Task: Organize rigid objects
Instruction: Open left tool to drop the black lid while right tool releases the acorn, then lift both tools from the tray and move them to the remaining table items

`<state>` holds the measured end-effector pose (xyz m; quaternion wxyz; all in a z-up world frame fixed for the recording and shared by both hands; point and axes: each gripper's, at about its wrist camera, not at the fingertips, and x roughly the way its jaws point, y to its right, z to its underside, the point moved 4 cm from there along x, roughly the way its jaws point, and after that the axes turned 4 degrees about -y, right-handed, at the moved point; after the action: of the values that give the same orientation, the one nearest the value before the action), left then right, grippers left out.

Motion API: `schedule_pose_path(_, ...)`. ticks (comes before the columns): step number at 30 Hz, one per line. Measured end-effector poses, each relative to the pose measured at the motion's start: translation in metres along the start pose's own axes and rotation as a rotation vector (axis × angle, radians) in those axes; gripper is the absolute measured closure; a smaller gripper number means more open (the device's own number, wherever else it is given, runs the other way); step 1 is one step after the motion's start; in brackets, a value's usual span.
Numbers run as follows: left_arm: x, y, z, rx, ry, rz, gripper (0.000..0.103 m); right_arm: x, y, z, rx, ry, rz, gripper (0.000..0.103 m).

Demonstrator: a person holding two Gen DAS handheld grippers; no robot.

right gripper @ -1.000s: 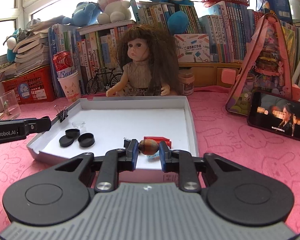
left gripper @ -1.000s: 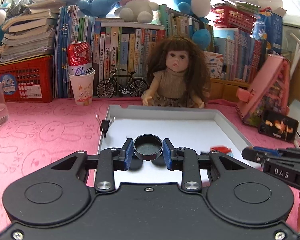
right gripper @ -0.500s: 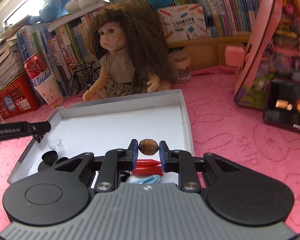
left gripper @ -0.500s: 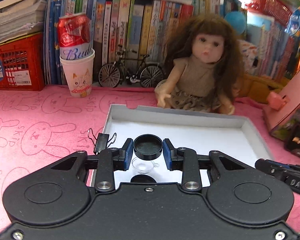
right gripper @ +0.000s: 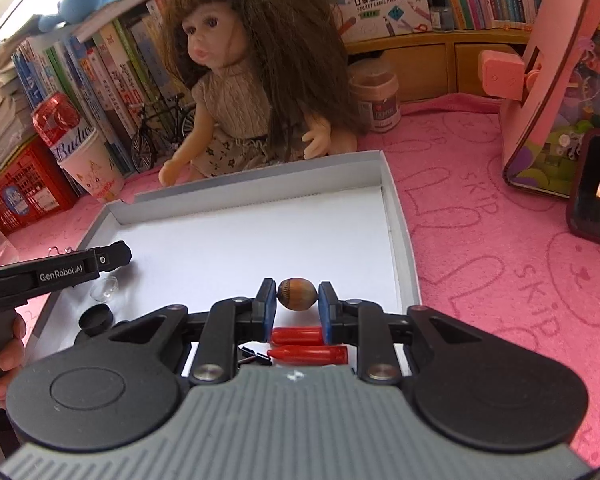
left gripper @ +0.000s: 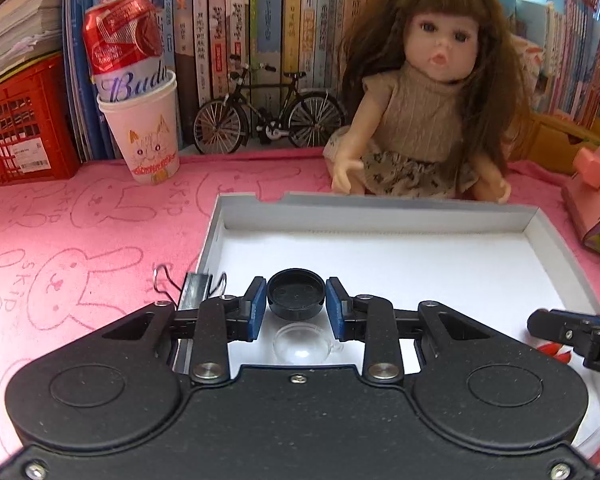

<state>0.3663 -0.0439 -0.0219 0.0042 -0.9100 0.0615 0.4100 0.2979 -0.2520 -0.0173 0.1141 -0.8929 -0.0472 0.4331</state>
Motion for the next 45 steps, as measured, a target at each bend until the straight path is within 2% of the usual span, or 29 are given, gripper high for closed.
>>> schedule_pose_path(5, 0.004, 0.001, 0.006, 0.013, -0.006, -0.017, 0.073, 0.004, -0.005, 0.001, -0.033, -0.017, 0.029, 0.075)
schedule_pose_path(7, 0.001, 0.002, 0.007, 0.02, 0.004, -0.029, 0.073, 0.002, -0.004, 0.001, -0.021, 0.008, 0.024, 0.067)
schedule_pose_path(8, -0.002, 0.002, 0.008, 0.023, 0.015, -0.035, 0.071, 0.0, -0.004, 0.002, -0.018, 0.025, 0.026, 0.058)
schedule_pose_path(9, -0.005, 0.002, 0.009, 0.03, 0.024, -0.032, 0.068, -0.003, -0.004, 0.003, -0.017, 0.045, 0.022, 0.049)
schedule_pose_path(10, -0.009, 0.003, 0.01, 0.038, 0.033, -0.023, 0.061, -0.006, -0.004, 0.003, -0.015, 0.062, 0.019, 0.043)
schedule_pose_path(15, -0.034, 0.004, 0.017, 0.049, 0.073, 0.006, 0.051, -0.021, -0.009, 0.009, -0.039, 0.109, 0.0, 0.037)
schedule_pose_path(20, -0.063, 0.012, 0.022, 0.061, 0.134, 0.019, 0.032, -0.043, -0.023, 0.02, -0.122, 0.165, -0.02, 0.03)
schedule_pose_path(30, -0.113, 0.022, 0.052, 0.092, 0.163, 0.064, 0.031, -0.088, -0.046, 0.054, -0.293, 0.239, -0.054, 0.02)
schedule_pose_path(45, -0.163, 0.019, 0.12, 0.116, 0.144, 0.138, 0.029, -0.133, -0.056, 0.11, -0.41, 0.263, -0.17, 0.016)
